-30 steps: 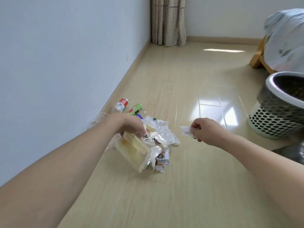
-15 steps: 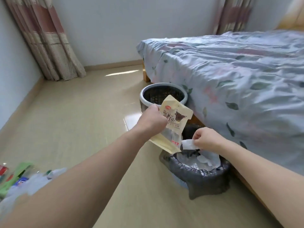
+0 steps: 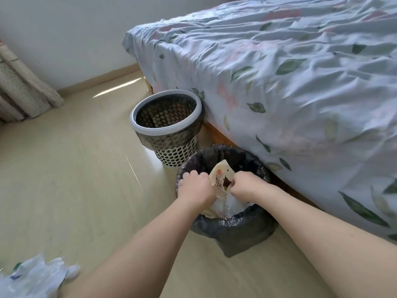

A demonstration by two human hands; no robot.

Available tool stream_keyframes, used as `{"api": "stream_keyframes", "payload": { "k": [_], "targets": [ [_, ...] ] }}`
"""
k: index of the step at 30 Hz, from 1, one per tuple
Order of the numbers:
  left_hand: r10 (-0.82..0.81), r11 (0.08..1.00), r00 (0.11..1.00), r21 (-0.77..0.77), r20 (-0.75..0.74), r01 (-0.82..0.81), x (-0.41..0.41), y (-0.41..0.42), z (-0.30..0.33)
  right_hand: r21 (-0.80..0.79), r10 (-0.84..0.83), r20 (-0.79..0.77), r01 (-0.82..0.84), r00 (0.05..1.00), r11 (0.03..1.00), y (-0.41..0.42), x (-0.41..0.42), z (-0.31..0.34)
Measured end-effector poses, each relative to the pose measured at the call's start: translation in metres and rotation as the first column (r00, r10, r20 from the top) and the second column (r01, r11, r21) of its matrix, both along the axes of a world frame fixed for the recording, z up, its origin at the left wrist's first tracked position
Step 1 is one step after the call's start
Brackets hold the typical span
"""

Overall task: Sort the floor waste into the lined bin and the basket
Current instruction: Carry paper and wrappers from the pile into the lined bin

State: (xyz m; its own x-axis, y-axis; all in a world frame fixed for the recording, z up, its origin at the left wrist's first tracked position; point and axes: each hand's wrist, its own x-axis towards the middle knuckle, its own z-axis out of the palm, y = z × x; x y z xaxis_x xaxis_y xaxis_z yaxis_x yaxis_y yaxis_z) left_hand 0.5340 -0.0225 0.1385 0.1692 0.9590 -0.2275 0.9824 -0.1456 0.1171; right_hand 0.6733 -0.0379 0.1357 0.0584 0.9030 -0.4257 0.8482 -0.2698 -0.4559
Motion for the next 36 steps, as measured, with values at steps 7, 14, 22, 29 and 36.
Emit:
{"api": "stream_keyframes", "payload": {
  "k": [7,14,22,29,36],
  "targets": [
    [0.022,0.984,0.999,-0.175,0.024,-0.017,0.017,0.016,-0.030,-0.038,-0.051,0.055,0.053,0.997,0.998,0.003,-0.002,-0.012],
    [0.001,1.000,0.993,-0.027,0.118,0.003,0.002,0.025,-0.003,-0.022,-0.041,0.023,0.042,0.999,0.999,-0.001,0.005,-0.010],
    [-0.095,0.949,0.937,0.314,0.336,-0.017,-0.115,0.002,0.058,0.150,0.126,0.049,-0.132,0.991,0.980,-0.001,-0.084,0.051],
    [0.157,0.970,0.972,0.159,0.172,-0.185,-0.327,-0.074,0.049,0.213,0.464,0.069,-0.468,0.883,0.858,-0.021,-0.278,0.063],
    [0.455,0.883,0.890,-0.124,-0.019,-0.453,-0.530,-0.217,-0.024,0.066,0.712,0.057,-0.715,0.699,0.696,-0.090,-0.458,-0.006]
  ]
}}
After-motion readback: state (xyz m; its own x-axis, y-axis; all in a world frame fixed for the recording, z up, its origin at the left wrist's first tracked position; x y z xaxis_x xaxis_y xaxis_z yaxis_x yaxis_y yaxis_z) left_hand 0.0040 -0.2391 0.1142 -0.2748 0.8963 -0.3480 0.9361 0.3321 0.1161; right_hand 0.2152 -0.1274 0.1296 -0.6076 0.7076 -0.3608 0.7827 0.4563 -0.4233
